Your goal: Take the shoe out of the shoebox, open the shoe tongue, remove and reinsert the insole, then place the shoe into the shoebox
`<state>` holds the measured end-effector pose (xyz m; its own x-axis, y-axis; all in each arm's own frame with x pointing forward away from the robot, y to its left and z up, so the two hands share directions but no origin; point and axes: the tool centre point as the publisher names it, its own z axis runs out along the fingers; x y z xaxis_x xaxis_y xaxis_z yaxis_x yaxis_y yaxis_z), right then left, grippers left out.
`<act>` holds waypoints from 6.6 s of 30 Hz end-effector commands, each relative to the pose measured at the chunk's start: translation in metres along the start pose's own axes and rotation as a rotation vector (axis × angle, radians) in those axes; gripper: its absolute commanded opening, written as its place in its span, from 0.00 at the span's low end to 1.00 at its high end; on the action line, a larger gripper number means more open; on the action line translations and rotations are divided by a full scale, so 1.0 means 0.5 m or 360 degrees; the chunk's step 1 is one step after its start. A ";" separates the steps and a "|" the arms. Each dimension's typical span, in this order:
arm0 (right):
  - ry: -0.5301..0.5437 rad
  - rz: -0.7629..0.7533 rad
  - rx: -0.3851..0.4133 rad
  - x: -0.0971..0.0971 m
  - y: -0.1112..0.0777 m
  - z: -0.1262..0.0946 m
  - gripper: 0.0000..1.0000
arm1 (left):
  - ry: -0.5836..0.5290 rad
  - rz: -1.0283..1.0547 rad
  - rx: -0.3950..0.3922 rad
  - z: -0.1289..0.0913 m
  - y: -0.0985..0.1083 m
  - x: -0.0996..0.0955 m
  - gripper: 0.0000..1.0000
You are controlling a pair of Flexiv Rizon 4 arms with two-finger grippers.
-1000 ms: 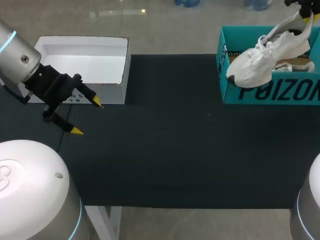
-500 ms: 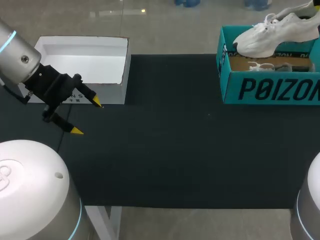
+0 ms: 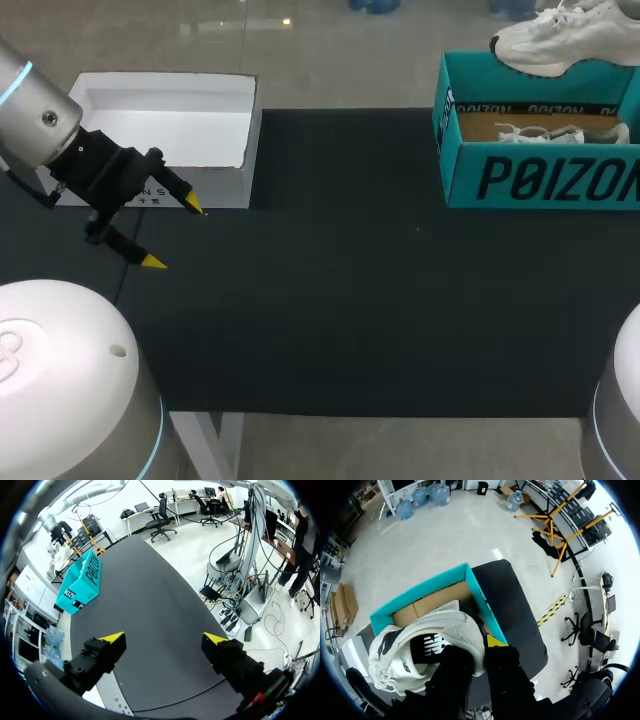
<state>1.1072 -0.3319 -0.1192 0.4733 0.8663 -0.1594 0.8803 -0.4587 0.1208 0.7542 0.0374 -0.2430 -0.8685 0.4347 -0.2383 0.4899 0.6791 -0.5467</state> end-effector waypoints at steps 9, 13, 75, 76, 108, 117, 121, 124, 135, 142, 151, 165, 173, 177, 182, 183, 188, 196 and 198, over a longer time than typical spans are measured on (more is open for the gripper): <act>-0.0003 0.0079 0.0111 0.036 0.045 0.013 0.00 | 0.0005 0.0000 -0.0005 0.001 0.000 -0.001 1.00; 0.0001 0.0116 0.0090 0.031 0.048 0.021 0.00 | 0.0005 0.0000 -0.0005 0.001 0.000 -0.001 1.00; -0.0003 0.0145 0.0028 0.033 0.064 0.048 0.00 | 0.0005 0.0000 -0.0005 0.001 0.000 -0.001 1.00; 0.0000 0.0147 0.0033 0.034 0.066 0.057 0.00 | 0.0005 0.0000 -0.0005 0.001 0.000 -0.001 1.00; 0.0012 0.0165 0.0117 0.064 0.069 0.190 0.00 | 0.0005 0.0000 -0.0005 0.001 0.000 -0.001 1.00; 0.0011 0.0158 0.0110 0.068 0.070 0.190 0.00 | 0.0005 0.0000 -0.0005 0.001 0.000 -0.001 1.00; 0.0013 0.0153 0.0109 0.070 0.067 0.191 0.00 | 0.0005 0.0000 -0.0005 0.001 0.000 -0.001 1.00; 0.0015 0.0152 0.0109 0.071 0.066 0.192 0.00 | 0.0005 0.0000 -0.0005 0.001 0.000 -0.001 1.00; 0.0019 0.0143 0.0094 0.071 0.066 0.190 0.00 | 0.0005 0.0000 -0.0005 0.001 0.000 -0.001 1.00; 0.0020 0.0123 0.0101 0.079 0.066 0.190 0.00 | 0.0005 0.0000 -0.0005 0.001 0.000 -0.001 1.00; 0.0020 0.0123 0.0101 0.079 0.066 0.190 0.00 | 0.0005 0.0000 -0.0005 0.001 0.000 -0.001 1.00; -0.0004 0.0186 0.0112 0.093 0.066 0.198 0.00 | 0.0005 0.0000 -0.0005 0.001 0.000 -0.001 1.00; -0.0013 0.0200 0.0082 0.125 0.071 0.197 0.00 | 0.0005 0.0000 -0.0005 0.001 0.000 -0.001 1.00; 0.0000 0.0190 0.0083 0.125 0.069 0.212 0.00 | 0.0005 0.0000 -0.0005 0.001 0.000 -0.001 1.00; 0.0012 0.0184 0.0087 0.117 0.055 0.226 0.00 | 0.0005 0.0000 -0.0005 0.001 0.000 -0.001 1.00; 0.0012 0.0182 0.0086 0.116 0.052 0.228 0.00 | 0.0005 0.0000 -0.0005 0.001 0.000 -0.001 1.00; 0.0013 0.0167 0.0080 0.114 0.042 0.242 0.00 | 0.0005 0.0000 -0.0005 0.001 0.000 -0.001 1.00; 0.0016 0.0126 0.0101 0.120 0.035 0.287 0.00 | 0.0005 0.0000 -0.0005 0.001 0.000 -0.001 1.00; 0.0019 0.0118 0.0108 0.120 0.032 0.300 0.00 | 0.0005 0.0000 -0.0005 0.001 0.000 -0.001 1.00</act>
<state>1.1559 -0.3173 -0.2643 0.5384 0.8295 -0.1483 0.8421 -0.5360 0.0590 0.7543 0.0374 -0.2430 -0.8685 0.4347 -0.2383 0.4899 0.6791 -0.5467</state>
